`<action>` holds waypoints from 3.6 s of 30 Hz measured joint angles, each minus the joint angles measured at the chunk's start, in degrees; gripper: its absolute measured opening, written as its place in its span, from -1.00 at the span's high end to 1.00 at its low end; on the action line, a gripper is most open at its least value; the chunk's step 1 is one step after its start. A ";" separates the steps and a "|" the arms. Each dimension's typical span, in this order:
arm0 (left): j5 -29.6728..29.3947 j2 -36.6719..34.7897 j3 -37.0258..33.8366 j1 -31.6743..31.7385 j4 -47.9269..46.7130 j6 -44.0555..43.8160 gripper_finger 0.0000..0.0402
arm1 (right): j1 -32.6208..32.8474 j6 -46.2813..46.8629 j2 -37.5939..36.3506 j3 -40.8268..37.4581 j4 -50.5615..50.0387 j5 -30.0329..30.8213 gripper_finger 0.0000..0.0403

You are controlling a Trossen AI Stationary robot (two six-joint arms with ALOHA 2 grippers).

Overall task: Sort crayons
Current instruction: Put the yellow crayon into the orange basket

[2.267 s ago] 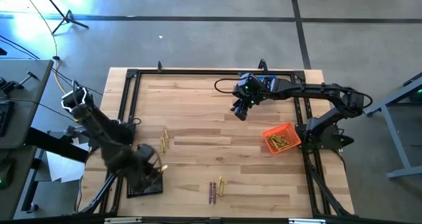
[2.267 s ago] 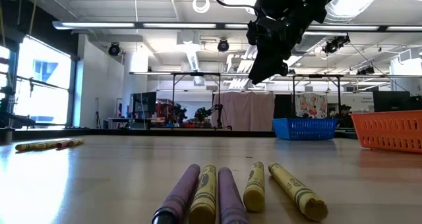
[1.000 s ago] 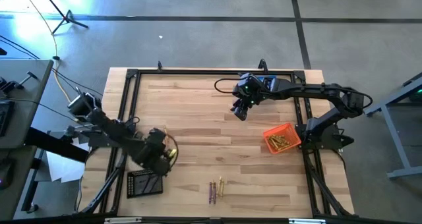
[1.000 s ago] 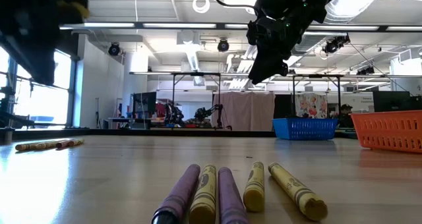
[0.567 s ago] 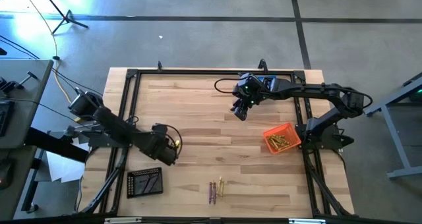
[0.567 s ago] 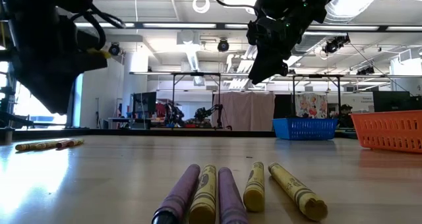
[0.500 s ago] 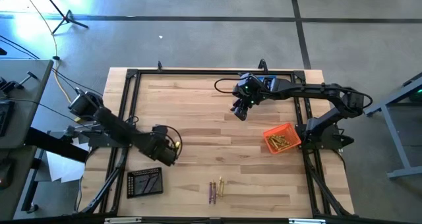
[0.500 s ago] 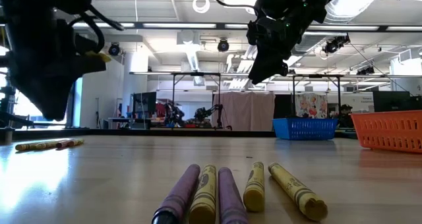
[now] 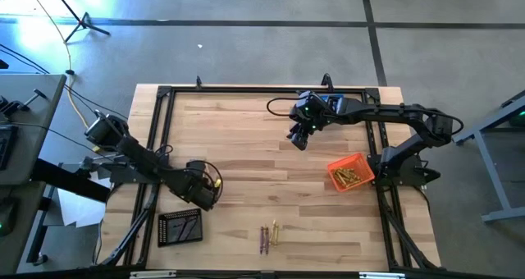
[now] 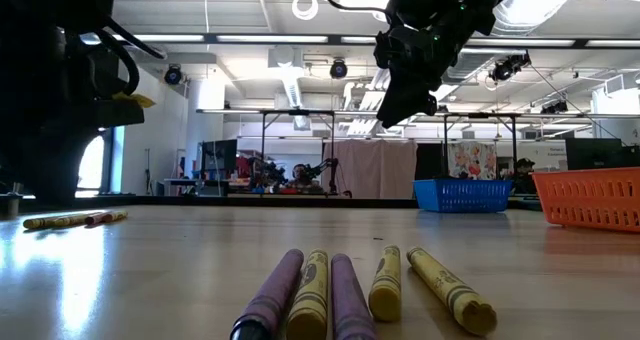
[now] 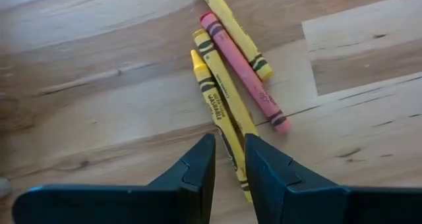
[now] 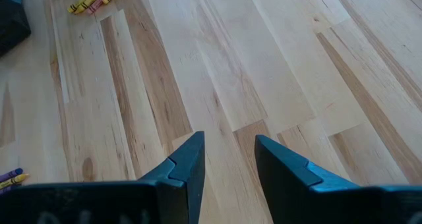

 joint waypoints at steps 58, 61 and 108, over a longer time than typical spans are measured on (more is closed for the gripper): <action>-33.33 -6.41 11.10 -0.07 -0.44 41.63 1.00 | -0.04 0.29 -0.02 -0.02 6.12 0.00 0.41; -36.37 -6.36 11.10 0.17 -0.54 43.54 1.00 | -0.04 3.92 -0.02 -0.02 8.31 0.23 0.41; -24.08 -6.08 5.96 3.63 53.30 114.96 1.00 | 31.12 20.82 -0.22 -0.15 7.04 36.95 0.41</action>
